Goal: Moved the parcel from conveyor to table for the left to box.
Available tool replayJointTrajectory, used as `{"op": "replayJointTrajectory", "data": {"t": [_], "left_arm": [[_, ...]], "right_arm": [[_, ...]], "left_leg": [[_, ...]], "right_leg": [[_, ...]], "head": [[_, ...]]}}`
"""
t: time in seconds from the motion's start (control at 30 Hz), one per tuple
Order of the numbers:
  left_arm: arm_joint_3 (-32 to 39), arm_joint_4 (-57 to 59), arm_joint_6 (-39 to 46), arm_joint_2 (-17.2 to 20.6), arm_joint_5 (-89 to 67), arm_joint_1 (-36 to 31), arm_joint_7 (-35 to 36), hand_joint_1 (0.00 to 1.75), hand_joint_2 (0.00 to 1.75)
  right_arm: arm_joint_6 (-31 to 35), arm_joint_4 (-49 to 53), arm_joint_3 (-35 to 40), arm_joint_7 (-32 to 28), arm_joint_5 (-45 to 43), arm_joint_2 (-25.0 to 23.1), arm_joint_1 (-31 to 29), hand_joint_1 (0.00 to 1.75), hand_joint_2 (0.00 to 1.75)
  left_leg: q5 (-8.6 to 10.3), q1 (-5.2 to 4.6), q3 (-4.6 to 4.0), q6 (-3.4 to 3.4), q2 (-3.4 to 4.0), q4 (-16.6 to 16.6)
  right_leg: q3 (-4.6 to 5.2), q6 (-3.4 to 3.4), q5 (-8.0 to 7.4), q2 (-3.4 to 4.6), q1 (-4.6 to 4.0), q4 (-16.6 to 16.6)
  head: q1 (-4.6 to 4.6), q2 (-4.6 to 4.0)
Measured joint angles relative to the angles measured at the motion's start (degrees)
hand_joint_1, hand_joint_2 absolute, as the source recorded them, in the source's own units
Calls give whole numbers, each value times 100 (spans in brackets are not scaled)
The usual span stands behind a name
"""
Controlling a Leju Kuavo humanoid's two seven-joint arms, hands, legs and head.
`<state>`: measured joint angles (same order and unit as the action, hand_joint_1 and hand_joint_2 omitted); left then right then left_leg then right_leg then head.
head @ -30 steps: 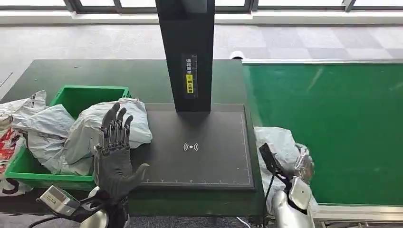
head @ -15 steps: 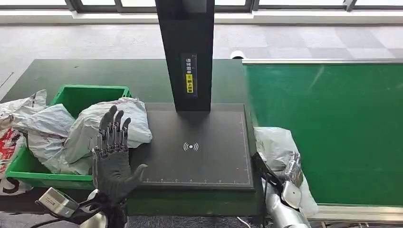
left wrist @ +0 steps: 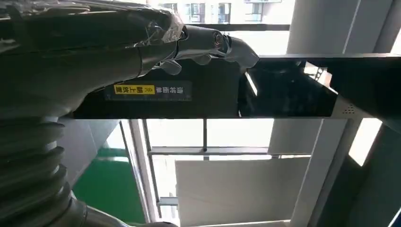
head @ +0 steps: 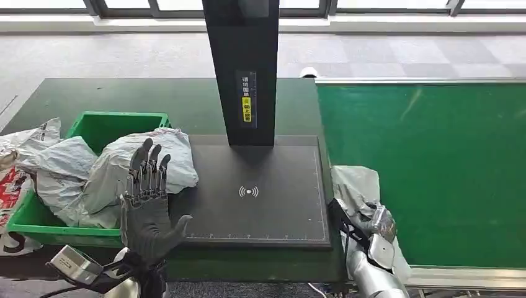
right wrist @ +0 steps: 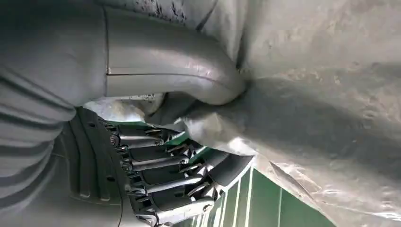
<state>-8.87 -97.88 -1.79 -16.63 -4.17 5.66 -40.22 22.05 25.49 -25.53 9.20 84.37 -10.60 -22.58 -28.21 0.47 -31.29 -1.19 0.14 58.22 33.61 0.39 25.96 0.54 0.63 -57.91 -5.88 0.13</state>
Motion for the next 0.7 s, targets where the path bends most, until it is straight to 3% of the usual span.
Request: {"op": "replayJointTrajectory", "data": {"t": [0.7], "left_arm": [[0, 0, 2, 0, 0, 0, 0, 0, 175]], "right_arm": [[-44, -52, 48, 17, -31, 28, -53, 175, 175]], "left_leg": [[0, 0, 4, 0, -4, 0]], "right_leg": [[1, -2, 0, -3, -1, 0]], "head": [[0, 0]]}}
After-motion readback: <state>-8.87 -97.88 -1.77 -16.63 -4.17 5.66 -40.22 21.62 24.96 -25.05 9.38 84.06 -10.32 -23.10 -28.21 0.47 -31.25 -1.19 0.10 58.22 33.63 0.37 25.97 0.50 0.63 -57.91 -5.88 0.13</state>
